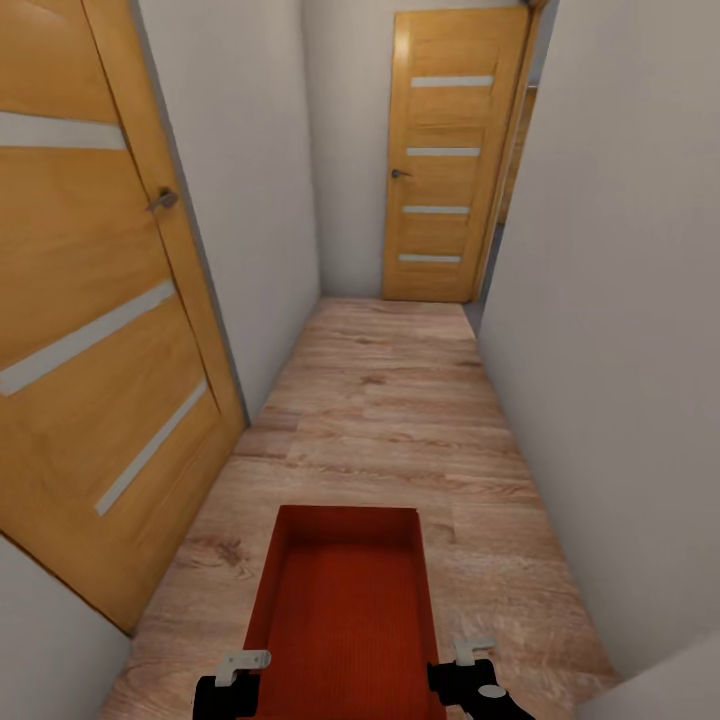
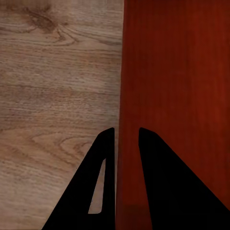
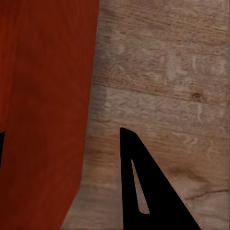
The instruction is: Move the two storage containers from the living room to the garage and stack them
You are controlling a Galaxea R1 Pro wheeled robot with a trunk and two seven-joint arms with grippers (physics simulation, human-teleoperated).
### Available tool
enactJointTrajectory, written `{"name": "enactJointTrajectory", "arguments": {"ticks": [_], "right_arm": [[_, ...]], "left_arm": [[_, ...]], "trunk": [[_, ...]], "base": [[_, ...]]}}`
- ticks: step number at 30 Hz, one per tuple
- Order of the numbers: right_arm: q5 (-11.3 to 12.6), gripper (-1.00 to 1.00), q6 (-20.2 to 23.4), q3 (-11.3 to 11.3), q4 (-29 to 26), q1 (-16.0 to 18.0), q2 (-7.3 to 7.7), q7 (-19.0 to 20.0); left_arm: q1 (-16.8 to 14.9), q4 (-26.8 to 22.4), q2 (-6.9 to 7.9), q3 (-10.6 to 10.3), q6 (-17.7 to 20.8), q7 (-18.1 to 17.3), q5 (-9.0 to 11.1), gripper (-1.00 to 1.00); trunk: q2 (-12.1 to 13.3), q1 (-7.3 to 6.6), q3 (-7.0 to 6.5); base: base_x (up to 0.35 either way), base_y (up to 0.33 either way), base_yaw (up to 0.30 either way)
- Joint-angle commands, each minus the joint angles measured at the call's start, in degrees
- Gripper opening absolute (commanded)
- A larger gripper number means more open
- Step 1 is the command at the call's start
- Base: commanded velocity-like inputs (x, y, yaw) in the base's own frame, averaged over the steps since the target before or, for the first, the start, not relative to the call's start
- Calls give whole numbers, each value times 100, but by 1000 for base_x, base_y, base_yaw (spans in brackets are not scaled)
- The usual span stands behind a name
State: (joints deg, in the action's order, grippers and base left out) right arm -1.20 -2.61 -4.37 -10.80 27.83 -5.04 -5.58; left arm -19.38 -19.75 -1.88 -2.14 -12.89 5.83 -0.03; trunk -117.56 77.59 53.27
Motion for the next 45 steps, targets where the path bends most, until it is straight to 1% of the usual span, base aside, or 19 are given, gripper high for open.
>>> {"name": "enactJointTrajectory", "arguments": {"ticks": [1, 45], "right_arm": [[-21, -100, -12, -28, 9, 4, 3, -57], [-21, -100, -12, -28, 9, 4, 3, -57]], "left_arm": [[-5, -3, 4, 39, -20, 85, -5, -100], [-5, 3, 4, 39, -20, 85, -5, -100]], "trunk": [[-2, 3, 4], [-2, 3, 4]], "base": [[346, 0, -5], [347, 0, 0]]}}
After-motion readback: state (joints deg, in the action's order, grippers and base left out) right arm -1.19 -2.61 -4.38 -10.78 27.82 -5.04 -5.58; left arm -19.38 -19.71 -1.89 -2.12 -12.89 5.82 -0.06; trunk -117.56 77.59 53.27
